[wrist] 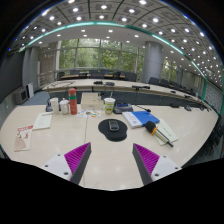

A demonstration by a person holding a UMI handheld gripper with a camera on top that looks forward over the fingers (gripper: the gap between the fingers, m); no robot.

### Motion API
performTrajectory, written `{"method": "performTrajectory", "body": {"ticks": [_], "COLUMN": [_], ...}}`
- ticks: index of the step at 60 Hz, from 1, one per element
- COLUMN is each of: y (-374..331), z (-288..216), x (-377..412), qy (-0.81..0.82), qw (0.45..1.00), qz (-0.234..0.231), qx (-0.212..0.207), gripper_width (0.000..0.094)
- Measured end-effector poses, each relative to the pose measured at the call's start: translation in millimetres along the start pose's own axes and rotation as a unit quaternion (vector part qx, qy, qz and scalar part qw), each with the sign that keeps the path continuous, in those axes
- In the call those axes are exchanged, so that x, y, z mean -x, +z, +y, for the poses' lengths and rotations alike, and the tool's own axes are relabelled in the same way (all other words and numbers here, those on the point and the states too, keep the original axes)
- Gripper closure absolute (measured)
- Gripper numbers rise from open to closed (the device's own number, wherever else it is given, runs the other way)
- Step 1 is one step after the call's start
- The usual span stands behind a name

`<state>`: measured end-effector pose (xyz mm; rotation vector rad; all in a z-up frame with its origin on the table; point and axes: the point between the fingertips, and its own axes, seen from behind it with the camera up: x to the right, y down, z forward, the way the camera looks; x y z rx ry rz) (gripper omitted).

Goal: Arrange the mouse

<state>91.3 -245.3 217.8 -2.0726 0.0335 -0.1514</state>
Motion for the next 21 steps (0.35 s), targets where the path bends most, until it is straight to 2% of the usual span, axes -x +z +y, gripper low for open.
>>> {"method": "performTrajectory", "body": {"ticks": [21], "y": [-31.3], "z": [-0.9], "x": [0.7], "qy": [0.000], "qw": [1.000], "qz": [-0.003], "qx": [-0.024], "gripper_width": [0.0084]}}
